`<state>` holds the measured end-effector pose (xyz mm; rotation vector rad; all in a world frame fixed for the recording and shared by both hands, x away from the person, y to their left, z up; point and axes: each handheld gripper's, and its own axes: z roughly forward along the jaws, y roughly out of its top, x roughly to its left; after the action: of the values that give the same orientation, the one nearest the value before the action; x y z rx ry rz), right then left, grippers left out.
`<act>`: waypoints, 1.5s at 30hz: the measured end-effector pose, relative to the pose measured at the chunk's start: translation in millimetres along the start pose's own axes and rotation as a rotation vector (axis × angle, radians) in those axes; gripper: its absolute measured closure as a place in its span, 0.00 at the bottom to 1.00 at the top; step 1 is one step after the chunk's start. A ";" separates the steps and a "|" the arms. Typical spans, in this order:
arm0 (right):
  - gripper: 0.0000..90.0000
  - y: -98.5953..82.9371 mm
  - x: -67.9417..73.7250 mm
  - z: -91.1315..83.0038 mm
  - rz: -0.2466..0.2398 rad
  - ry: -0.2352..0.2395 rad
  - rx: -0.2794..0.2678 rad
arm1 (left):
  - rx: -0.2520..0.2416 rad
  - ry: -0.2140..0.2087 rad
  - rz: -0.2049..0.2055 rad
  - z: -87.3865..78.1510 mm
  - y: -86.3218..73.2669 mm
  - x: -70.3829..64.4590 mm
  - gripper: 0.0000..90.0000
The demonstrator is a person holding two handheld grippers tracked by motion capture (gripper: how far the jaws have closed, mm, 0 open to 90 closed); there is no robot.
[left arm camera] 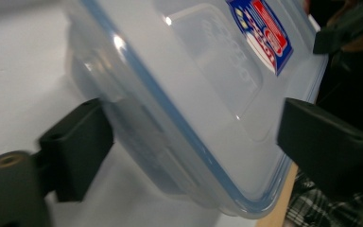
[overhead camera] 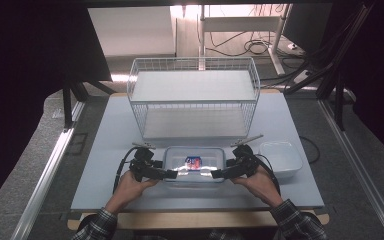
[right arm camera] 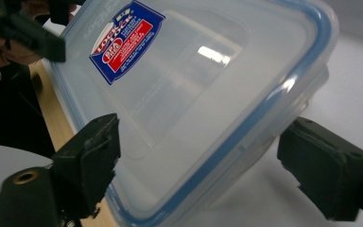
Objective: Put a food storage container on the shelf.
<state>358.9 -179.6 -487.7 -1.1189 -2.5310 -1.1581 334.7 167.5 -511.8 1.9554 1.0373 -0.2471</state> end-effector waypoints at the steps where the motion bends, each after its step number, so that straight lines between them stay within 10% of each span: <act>1: 0.20 -1.6 1.8 -1.3 0.001 -0.002 -0.001 | -0.001 0.005 0.003 -0.6 -0.7 -1.3 0.19; 8: 0.48 -6.3 3.3 -20.5 0.030 -0.011 -0.096 | -0.087 -0.004 -0.055 -14.3 -8.9 -4.8 0.41; 21: 0.52 -21.9 3.3 -21.1 0.113 0.062 -0.094 | -0.144 -0.026 -0.074 -22.3 -22.8 -9.7 0.52; 45: 0.58 -0.7 10.9 -41.9 0.037 0.003 -0.258 | -0.241 0.067 0.042 -39.4 1.9 -27.3 0.54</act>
<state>343.7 -203.1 -454.6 -1.2110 -2.3979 -1.5083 310.6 182.0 -473.0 1.7750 1.0182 -0.0308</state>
